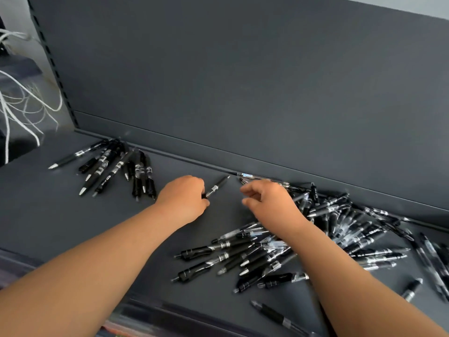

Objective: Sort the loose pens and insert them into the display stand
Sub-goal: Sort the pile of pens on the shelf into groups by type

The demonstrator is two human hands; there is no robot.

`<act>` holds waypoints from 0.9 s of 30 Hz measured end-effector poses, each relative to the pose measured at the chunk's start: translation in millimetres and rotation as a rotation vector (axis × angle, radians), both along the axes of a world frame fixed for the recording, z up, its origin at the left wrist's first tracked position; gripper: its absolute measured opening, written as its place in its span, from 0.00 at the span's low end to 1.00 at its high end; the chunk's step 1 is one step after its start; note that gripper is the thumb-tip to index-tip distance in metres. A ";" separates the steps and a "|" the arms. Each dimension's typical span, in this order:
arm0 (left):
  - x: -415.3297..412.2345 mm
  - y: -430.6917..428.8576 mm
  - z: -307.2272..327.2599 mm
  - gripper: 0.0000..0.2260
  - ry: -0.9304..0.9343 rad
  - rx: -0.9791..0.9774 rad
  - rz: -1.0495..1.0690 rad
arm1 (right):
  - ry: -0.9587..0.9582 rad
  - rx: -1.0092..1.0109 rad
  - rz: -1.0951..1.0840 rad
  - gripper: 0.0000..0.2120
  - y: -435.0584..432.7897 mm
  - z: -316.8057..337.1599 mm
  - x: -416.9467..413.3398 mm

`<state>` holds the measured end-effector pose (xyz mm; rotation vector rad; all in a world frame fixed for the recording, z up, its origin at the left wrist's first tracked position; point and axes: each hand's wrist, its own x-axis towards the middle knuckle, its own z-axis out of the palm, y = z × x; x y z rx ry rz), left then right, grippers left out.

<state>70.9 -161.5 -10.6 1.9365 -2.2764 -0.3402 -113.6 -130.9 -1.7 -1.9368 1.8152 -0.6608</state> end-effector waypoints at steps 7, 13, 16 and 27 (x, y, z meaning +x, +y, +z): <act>0.0 10.3 4.3 0.08 0.063 0.039 0.044 | 0.073 0.170 0.261 0.11 22.3 1.0 -8.3; 10.5 29.9 8.7 0.06 0.197 0.098 0.037 | 0.232 0.127 0.257 0.10 22.8 2.0 -8.3; 17.9 41.0 11.1 0.04 0.235 0.137 0.012 | 0.149 0.076 0.246 0.08 27.5 5.7 -7.7; 30.4 79.8 14.2 0.03 0.271 0.237 0.002 | 0.041 0.133 0.359 0.09 53.4 8.9 -10.2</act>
